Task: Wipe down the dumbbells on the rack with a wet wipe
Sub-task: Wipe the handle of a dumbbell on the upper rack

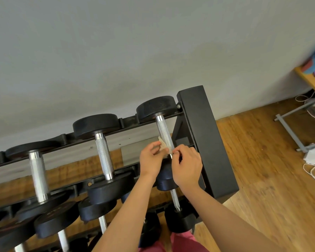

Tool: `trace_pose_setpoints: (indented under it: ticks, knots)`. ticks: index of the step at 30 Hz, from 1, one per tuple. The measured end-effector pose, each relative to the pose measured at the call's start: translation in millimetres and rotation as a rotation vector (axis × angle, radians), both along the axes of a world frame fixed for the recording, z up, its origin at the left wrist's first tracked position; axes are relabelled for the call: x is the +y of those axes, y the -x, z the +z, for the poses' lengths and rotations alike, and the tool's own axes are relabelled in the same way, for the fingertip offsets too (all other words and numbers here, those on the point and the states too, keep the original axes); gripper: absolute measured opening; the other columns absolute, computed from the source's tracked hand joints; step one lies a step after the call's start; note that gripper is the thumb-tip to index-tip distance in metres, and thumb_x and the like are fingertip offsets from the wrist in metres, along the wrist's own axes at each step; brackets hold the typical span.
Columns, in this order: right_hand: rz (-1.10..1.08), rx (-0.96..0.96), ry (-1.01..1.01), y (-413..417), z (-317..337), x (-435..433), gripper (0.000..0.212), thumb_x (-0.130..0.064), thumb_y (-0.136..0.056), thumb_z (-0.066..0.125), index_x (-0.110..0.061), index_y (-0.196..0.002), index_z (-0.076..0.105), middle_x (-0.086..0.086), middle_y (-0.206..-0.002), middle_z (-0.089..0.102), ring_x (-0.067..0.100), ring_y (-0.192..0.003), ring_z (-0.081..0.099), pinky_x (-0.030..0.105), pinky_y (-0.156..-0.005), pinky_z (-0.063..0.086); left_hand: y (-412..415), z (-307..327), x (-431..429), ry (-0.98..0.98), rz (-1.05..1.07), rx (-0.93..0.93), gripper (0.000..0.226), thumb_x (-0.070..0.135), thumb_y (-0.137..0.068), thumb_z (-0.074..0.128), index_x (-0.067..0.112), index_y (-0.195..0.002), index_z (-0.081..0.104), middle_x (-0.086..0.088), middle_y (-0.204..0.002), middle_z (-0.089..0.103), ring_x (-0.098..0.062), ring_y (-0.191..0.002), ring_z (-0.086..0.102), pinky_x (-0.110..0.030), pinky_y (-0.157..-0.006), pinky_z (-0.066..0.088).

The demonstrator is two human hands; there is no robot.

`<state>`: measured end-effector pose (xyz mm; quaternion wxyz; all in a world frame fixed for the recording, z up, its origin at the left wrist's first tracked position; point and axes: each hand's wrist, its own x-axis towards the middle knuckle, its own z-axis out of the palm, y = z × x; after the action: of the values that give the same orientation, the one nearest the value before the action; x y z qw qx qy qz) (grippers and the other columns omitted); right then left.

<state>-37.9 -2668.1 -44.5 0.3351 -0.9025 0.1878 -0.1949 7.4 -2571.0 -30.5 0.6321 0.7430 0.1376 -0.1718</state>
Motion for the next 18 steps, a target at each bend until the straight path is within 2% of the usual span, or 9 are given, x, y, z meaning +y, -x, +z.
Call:
trace_pose_setpoints:
  ticks: [2, 4, 6, 8, 10, 13, 15, 18]
  knots:
    - [0.001, 0.001, 0.011, 0, 0, 0, 0.031, -0.031, -0.092, 0.038, -0.020, -0.076, 0.063, -0.008, -0.069, 0.060, 0.006, -0.066, 0.047, 0.017, -0.063, 0.030, -2, 1, -3, -0.024, -0.023, 0.026, 0.039, 0.013, -0.087, 0.072, 0.013, -0.124, 0.060, -0.001, -0.112, 0.068, -0.011, -0.101, 0.065, -0.028, -0.091, 0.054]
    - [0.004, 0.005, 0.014, -1, -1, 0, 0.031, -0.030, -0.092, 0.039, -0.020, -0.076, 0.063, -0.008, -0.069, 0.060, 0.006, -0.066, 0.047, 0.018, -0.065, 0.032, -5, 2, -4, -0.039, -0.043, 0.056, 0.042, 0.016, -0.085, 0.074, 0.010, -0.125, 0.060, -0.003, -0.113, 0.069, -0.013, -0.101, 0.065, -0.027, -0.091, 0.053]
    - [0.008, 0.002, 0.011, -1, -1, 0, 0.031, -0.030, -0.092, 0.039, -0.020, -0.076, 0.063, -0.008, -0.069, 0.060, 0.005, -0.066, 0.047, 0.015, -0.066, 0.031, -10, 4, -4, -0.054, -0.098, 0.069, 0.026, 0.017, -0.085, 0.074, 0.014, -0.109, 0.063, 0.005, -0.099, 0.067, -0.004, -0.088, 0.062, -0.016, -0.078, 0.051]
    - [0.008, 0.004, 0.007, 0, -2, -1, 0.031, -0.031, -0.092, 0.039, -0.020, -0.076, 0.063, -0.008, -0.069, 0.059, 0.005, -0.067, 0.047, 0.017, -0.067, 0.032, -14, 3, -3, -0.083, -0.171, 0.068, 0.016, 0.019, -0.086, 0.073, 0.023, -0.090, 0.059, 0.011, -0.088, 0.062, 0.002, -0.080, 0.057, -0.012, -0.069, 0.045]
    - [0.010, 0.007, 0.008, 0, -2, -2, 0.031, -0.031, -0.092, 0.039, -0.020, -0.075, 0.062, -0.008, -0.069, 0.059, 0.005, -0.067, 0.046, 0.019, -0.067, 0.032, -15, 0, 0, -0.126, -0.208, 0.033, 0.016, 0.023, -0.086, 0.073, 0.022, -0.079, 0.059, 0.009, -0.081, 0.064, -0.004, -0.076, 0.060, -0.015, -0.068, 0.047]
    - [0.009, 0.005, 0.020, 1, 0, -1, 0.031, -0.030, -0.092, 0.039, -0.020, -0.074, 0.061, -0.008, -0.068, 0.058, 0.006, -0.066, 0.045, 0.017, -0.064, 0.030, -9, -8, 2, -0.196, -0.137, -0.061, 0.026, 0.030, -0.085, 0.073, 0.006, -0.075, 0.069, -0.010, -0.075, 0.069, -0.023, -0.072, 0.064, -0.030, -0.069, 0.053]
    - [0.007, 0.006, 0.020, 1, 1, -1, 0.031, -0.030, -0.092, 0.038, -0.019, -0.073, 0.061, -0.008, -0.067, 0.058, 0.006, -0.065, 0.046, 0.014, -0.063, 0.029, -5, -10, 1, -0.187, -0.089, -0.087, 0.028, 0.029, -0.087, 0.071, 0.005, -0.073, 0.069, -0.010, -0.071, 0.067, -0.016, -0.063, 0.060, -0.023, -0.062, 0.049]
    - [0.010, 0.020, 0.022, 1, 0, -1, 0.031, -0.029, -0.092, 0.039, -0.020, -0.074, 0.062, -0.008, -0.068, 0.059, 0.006, -0.066, 0.047, 0.019, -0.065, 0.033, -5, -10, -3, -0.176, -0.135, -0.074, 0.030, 0.030, -0.091, 0.066, 0.005, -0.075, 0.068, -0.002, -0.065, 0.062, 0.000, -0.057, 0.053, -0.012, -0.057, 0.041]
